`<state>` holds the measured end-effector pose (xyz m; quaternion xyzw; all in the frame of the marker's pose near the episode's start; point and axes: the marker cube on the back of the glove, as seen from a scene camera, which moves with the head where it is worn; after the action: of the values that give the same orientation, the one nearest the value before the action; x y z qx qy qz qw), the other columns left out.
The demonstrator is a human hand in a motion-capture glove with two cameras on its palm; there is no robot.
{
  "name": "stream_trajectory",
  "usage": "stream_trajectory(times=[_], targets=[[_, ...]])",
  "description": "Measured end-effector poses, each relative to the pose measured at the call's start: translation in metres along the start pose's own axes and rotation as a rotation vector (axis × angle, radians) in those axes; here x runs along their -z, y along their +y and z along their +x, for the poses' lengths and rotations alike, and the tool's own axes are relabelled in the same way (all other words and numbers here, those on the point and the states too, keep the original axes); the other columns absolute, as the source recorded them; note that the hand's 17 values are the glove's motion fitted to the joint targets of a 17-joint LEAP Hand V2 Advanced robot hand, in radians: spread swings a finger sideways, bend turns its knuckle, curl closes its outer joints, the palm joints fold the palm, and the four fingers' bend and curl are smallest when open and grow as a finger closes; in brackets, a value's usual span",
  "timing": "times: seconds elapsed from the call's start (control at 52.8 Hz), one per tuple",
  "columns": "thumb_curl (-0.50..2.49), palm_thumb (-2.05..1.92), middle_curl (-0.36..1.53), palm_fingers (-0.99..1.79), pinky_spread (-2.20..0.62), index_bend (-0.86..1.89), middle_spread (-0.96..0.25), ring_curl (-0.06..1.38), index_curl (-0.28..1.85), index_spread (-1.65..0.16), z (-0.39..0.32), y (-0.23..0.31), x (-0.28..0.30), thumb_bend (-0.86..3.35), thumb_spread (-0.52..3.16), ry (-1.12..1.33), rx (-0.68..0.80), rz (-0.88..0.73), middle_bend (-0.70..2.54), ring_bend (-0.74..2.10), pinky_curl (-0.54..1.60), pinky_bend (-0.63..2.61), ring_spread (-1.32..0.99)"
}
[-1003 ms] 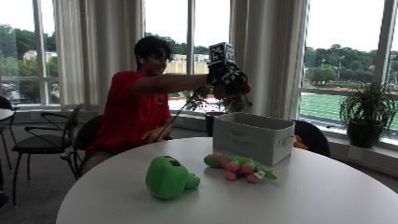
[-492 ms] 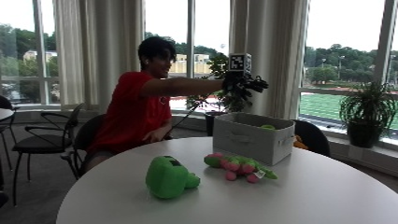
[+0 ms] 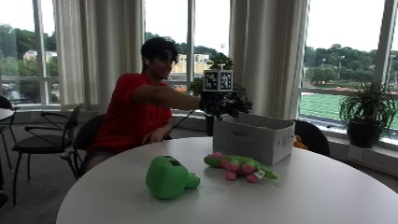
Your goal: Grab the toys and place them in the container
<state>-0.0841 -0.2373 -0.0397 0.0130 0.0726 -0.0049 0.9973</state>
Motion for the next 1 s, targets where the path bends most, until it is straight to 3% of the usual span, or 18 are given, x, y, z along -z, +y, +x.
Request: stream_trajectory(times=[0.189, 0.473, 0.776, 0.928, 1.003], targets=[[0.39, -0.01, 0.42, -0.11, 0.08, 0.13, -0.16, 0.28, 0.14, -0.38, 0.029, -0.012, -0.032, -0.03, 1.13, -0.007, -0.084, -0.01, 0.19, 0.49, 0.34, 1.24, -0.08], [0.37, 0.02, 0.36, -0.27, 0.1, 0.03, -0.11, 0.26, 0.12, -0.35, 0.019, -0.041, -0.083, -0.02, 1.09, 0.114, 0.022, -0.105, 0.12, 0.38, 0.35, 1.32, -0.02], [0.35, 0.03, 0.27, -0.34, 0.09, 0.01, -0.02, 0.27, 0.06, -0.33, 0.016, -0.066, -0.156, -0.03, 1.02, 0.186, 0.01, -0.256, 0.09, 0.31, 0.4, 1.51, 0.03], [0.35, 0.06, 0.23, -0.29, 0.06, 0.03, -0.01, 0.29, 0.05, -0.34, 0.025, -0.074, -0.18, -0.02, 1.03, 0.187, 0.026, -0.392, 0.08, 0.38, 0.4, 1.54, 0.03], [0.35, 0.09, 0.2, -0.16, 0.01, 0.01, -0.02, 0.36, 0.04, -0.35, 0.023, -0.073, -0.177, -0.01, 1.06, 0.208, 0.044, -0.461, 0.06, 0.63, 0.4, 1.55, 0.0]])
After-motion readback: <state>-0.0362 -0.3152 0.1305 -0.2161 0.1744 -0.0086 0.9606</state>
